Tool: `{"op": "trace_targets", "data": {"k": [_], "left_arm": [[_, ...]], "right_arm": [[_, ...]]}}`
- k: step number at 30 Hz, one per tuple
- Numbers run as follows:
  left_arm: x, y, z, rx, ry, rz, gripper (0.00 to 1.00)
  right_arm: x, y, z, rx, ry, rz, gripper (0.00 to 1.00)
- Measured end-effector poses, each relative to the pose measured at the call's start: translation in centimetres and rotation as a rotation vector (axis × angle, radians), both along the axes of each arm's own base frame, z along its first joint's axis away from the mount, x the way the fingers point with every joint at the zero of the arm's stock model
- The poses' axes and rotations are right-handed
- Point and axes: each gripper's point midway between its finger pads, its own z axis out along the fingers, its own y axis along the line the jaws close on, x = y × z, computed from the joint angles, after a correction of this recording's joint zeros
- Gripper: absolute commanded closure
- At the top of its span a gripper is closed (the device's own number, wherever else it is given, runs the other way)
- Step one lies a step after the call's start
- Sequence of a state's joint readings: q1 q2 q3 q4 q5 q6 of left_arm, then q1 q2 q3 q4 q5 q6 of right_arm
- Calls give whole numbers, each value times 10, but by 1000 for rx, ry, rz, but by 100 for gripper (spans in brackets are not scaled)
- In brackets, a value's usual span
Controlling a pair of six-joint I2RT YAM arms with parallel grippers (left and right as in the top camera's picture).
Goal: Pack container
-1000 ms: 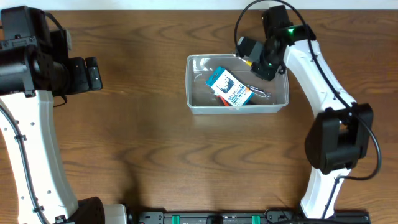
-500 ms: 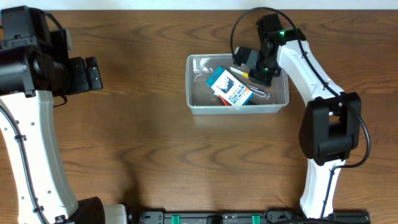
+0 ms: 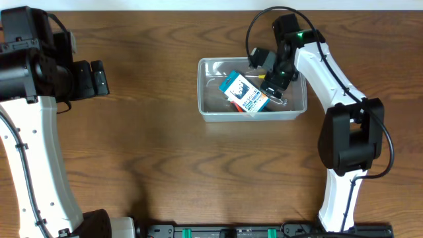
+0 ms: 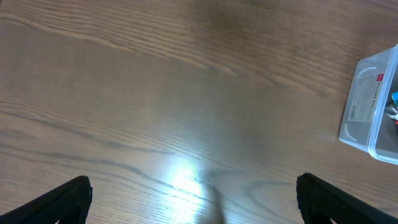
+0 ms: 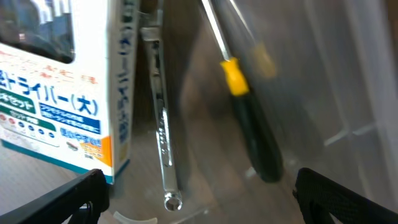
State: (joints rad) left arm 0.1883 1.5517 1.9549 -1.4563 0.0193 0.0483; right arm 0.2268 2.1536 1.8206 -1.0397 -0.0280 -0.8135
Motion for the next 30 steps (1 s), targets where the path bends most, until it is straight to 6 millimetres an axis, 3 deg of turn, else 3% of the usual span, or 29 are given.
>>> {"op": "trace_targets", "data": {"k": [4,8,9,13,15,19,22,27,30], "left_arm": [[0,0,0,0,0,0,2],[0,0,0,0,0,-1,2],[0,0,0,0,-1,0,2],[0,0,0,0,0,0,2],[0,0,0,0,0,0,2],[0,0,0,0,0,0,2],[0,0,0,0,-1,0,2],[0,0,0,0,-1,0,2],[0,0,0,0,0,0,2]], "right_arm": [[4,-7,34,-8,-80,-79,1],[-4,-20,111,28,-226,-185,1],[-11,-27,137,44,-272,-221,1],[-51,-61,213,91,-384,-359,1],[-73,-80,235,101,-405,-432,1],[-120,-124,249,97,-371,-622,1],[-144,-145,252,117,-341,-728,1],[-179,-157,260,189,-345,-813,1],[-195,-151,273,266,-422,-817,1]]}}
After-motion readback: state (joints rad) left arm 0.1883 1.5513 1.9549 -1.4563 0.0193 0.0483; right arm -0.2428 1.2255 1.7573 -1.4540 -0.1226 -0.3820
